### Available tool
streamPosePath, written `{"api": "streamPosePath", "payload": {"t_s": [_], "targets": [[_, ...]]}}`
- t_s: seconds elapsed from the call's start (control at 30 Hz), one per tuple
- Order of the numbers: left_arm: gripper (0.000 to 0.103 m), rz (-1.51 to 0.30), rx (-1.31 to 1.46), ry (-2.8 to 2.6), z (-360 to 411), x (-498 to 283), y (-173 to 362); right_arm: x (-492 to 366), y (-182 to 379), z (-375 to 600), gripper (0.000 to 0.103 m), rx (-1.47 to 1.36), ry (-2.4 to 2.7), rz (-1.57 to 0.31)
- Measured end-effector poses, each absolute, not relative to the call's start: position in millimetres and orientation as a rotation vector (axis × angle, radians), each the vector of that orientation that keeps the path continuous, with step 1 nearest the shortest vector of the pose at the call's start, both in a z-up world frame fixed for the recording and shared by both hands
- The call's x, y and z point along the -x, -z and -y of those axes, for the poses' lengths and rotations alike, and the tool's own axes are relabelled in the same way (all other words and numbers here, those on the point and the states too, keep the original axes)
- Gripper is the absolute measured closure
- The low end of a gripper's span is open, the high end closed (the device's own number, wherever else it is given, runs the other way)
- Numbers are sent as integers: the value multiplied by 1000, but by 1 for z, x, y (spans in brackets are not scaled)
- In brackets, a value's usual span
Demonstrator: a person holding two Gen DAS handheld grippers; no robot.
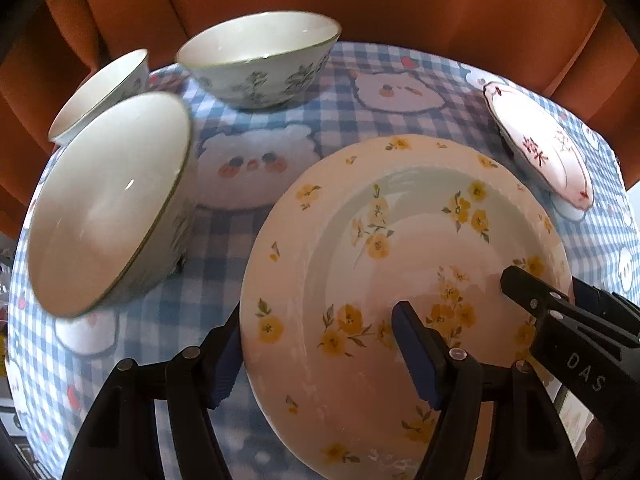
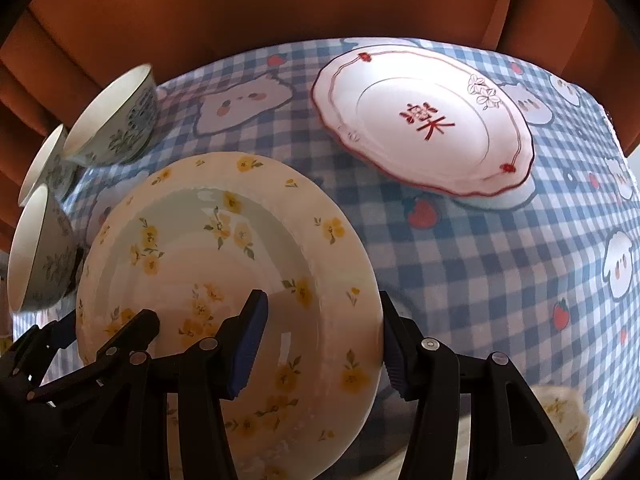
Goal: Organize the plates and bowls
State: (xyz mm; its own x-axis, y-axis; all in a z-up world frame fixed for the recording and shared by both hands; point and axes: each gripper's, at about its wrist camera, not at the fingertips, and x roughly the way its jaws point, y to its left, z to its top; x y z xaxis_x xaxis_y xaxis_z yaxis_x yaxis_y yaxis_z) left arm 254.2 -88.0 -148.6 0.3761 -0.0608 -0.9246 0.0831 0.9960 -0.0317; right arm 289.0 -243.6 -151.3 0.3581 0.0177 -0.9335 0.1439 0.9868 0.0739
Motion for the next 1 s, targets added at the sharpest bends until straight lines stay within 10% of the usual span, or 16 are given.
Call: {"api": "streamPosePath", "payload": {"t_s": [1.0], "targets": [[28,-1210,-109,97,22,-185,149,-217,150,170,45,-121,20,-1280]]}}
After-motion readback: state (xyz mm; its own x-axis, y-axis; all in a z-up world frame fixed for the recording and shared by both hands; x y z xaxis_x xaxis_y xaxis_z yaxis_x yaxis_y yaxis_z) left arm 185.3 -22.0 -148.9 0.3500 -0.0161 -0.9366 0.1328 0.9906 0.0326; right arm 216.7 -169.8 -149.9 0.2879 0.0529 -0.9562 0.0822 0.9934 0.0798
